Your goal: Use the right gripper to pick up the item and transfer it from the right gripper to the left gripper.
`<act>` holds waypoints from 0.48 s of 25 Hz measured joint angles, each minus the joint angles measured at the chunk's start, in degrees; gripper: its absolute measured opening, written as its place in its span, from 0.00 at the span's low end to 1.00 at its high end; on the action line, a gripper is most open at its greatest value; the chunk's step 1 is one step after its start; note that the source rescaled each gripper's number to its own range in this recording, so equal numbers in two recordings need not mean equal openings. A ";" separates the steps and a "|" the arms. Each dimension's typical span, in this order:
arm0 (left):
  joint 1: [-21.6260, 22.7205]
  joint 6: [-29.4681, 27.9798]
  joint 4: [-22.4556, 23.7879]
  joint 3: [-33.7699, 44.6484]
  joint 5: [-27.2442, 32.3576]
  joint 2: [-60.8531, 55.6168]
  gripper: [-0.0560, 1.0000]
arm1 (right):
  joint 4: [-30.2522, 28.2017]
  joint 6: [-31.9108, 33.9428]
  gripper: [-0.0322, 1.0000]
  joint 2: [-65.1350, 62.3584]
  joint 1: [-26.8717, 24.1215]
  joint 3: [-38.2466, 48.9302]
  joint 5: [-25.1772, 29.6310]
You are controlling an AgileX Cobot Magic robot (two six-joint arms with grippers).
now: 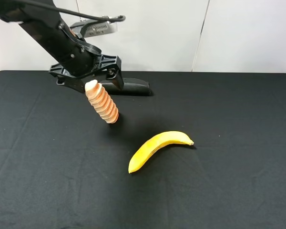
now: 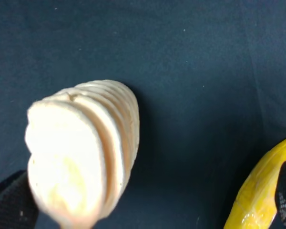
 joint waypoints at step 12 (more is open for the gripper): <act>0.00 -4.50 8.01 0.00 7.17 -7.32 1.00 | 0.00 0.00 1.00 0.00 0.00 0.00 0.00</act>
